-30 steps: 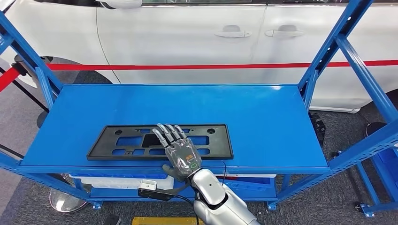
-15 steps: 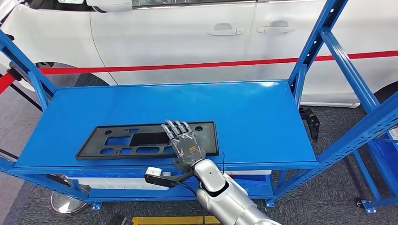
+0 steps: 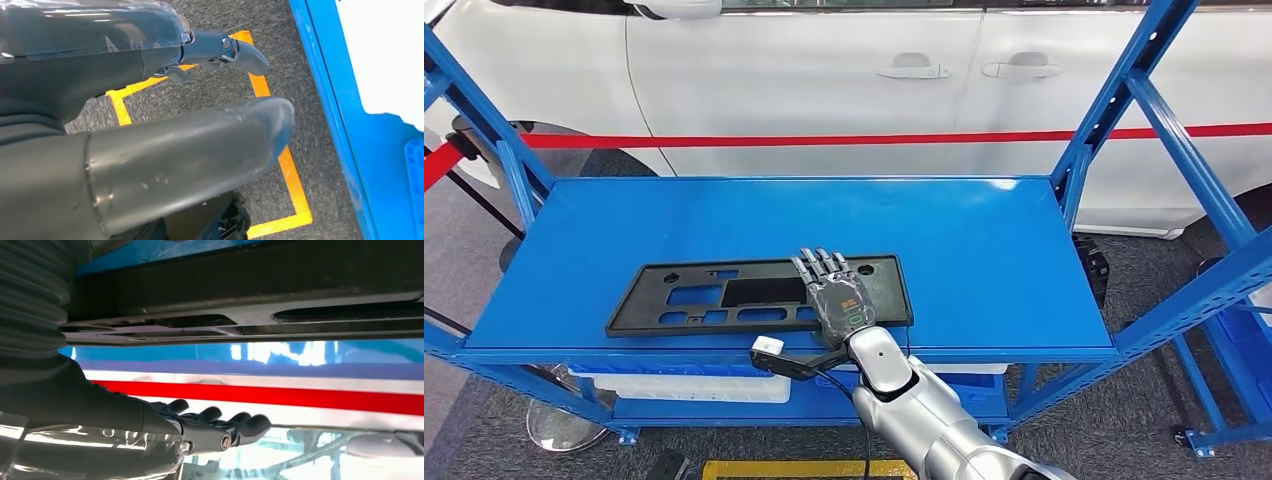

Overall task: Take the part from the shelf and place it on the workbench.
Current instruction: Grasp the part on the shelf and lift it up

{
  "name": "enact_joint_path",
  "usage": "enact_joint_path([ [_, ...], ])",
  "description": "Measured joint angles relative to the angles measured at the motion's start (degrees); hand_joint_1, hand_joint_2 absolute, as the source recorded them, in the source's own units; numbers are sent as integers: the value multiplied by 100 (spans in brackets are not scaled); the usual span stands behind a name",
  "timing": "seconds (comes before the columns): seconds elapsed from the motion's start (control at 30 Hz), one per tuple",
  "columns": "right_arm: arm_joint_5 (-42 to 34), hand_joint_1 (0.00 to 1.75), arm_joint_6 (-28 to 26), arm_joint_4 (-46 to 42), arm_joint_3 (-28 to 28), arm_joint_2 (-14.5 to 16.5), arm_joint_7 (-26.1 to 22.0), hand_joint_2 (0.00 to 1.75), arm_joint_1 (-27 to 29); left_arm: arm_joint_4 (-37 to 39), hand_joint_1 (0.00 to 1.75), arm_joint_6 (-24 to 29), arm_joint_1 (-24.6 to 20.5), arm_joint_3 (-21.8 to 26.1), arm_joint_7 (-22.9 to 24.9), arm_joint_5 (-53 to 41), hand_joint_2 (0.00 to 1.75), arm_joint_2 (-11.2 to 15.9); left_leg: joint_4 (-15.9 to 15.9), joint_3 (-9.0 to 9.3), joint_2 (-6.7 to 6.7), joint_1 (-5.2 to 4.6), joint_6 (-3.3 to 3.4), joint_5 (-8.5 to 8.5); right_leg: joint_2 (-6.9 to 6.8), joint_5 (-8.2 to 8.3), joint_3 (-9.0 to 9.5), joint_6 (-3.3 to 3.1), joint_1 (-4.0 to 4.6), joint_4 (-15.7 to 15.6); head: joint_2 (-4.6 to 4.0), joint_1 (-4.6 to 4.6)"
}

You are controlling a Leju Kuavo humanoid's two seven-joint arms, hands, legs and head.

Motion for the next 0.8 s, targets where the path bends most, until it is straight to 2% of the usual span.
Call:
enact_joint_path([
  [0.03,-1,0,-1,27,-3,-1,1,175,0,0,0,0,1,0,1,0,0,0,1,-5,0,-1,0,1,-1,-93,-135,12,-5,285,0,2],
  [0.07,-1,0,-1,47,-4,-2,1,175,-1,0,0,0,2,0,1,0,0,-1,4,-4,-1,-1,-1,0,-3,-74,-181,18,-10,384,0,3],
  [0.1,-1,0,-1,59,-4,-2,1,175,-6,0,0,0,3,0,1,0,0,-3,9,1,-4,-1,-5,-2,-5,54,-110,17,-17,253,0,4],
  [0.13,-1,0,-1,68,-5,-1,1,175,-14,0,0,0,2,-1,1,0,0,-6,18,9,-9,0,-14,-8,-7,251,60,7,-25,-74,0,6],
  [0.17,0,36,-1,75,-5,-1,2,175,-25,0,0,-2,2,-2,1,0,0,-11,35,11,-16,-1,-31,-19,-8,419,268,-13,-30,-483,0,10],
  [0.2,0,80,-2,81,-5,3,9,175,-38,0,0,-3,0,-3,1,0,0,-15,61,5,-24,-14,-58,-34,-8,538,435,-37,-27,-823,0,11],
  [0.23,0,123,-8,89,-5,7,31,175,-52,0,0,-5,-2,-4,2,-1,0,-17,82,-7,-31,-24,-91,-44,-4,595,537,-64,-20,-1044,0,11],
  [0.27,-1,167,-18,101,-6,10,67,175,-63,0,0,-7,-3,-7,5,-4,0,-19,93,-18,-35,-31,-128,-49,2,596,569,-93,-7,-1134,0,10],
  [0.3,-8,175,-27,119,-9,13,113,175,-76,0,0,-7,-5,-11,9,-7,0,-19,95,-24,-37,-35,-165,-48,7,606,560,-121,5,-1137,0,8],
  [0.37,-62,175,-20,174,-29,16,182,175,-113,0,0,-7,-8,-29,26,-15,0,-18,125,-44,-35,-18,-227,-82,7,633,557,-189,-9,-1159,0,5],
  [0.4,-110,175,-7,208,-48,18,192,175,-135,0,0,-9,-11,-41,35,-17,0,-19,246,-97,-33,-13,-251,-170,1,648,557,-224,-22,-1174,0,-7],
  [0.43,-160,175,6,241,-68,20,186,175,-153,0,0,-11,-12,-52,48,-20,0,-20,479,-202,-30,-7,-272,-315,-7,659,556,-251,-32,-1185,0,-19],
  [0.5,-217,175,-4,315,-105,20,159,175,-167,0,0,-14,-7,-64,69,-19,0,-21,1226,-539,-27,3,-307,-678,-16,664,540,-279,-22,-1181,0,-41],
  [0.53,-223,175,-25,352,-119,19,143,175,-168,0,0,-14,-1,-66,78,-15,0,-20,1553,-690,-26,7,-317,-786,-18,663,535,-283,-12,-1176,0,-42],
  [0.57,-216,175,-51,386,-132,19,131,175,-168,0,0,-14,5,-67,84,-13,0,-17,1704,-762,-26,7,-319,-789,-18,661,535,-285,-5,-1171,0,-42],
  [0.6,-203,175,-80,413,-146,18,123,175,-170,0,0,-13,9,-68,88,-10,0,-15,1635,-729,-26,6,-311,-685,-16,658,541,-285,0,-1167,0,-44],
  [0.63,-189,175,-101,428,-162,18,114,175,-174,0,0,-13,11,-69,90,-10,0,-13,1352,-595,-26,6,-293,-499,-14,653,551,-283,3,-1164,0,-43],
  [0.67,-169,175,-110,439,-180,18,107,175,-180,0,0,-13,10,-70,90,-10,0,-11,941,-401,-26,5,-268,-297,-12,648,563,-278,4,-1162,0,-44],
  [0.7,-145,175,-113,451,-202,15,104,175,-181,0,0,-13,6,-72,90,-10,0,-11,561,-218,-25,-8,-242,-164,-10,640,567,-263,16,-1157,0,-43],
  [0.73,-118,175,-111,463,-224,9,105,175,-180,0,0,-13,2,-73,89,-11,0,-11,288,-91,-26,-21,-214,-86,-8,639,562,-240,25,-1154,0,-40],
  [0.8,-62,175,-103,494,-262,-8,115,175,-167,0,0,-13,2,-76,88,-11,0,-11,121,-27,-28,-50,-169,-85,-2,652,543,-182,36,-1159,0,-37],
])
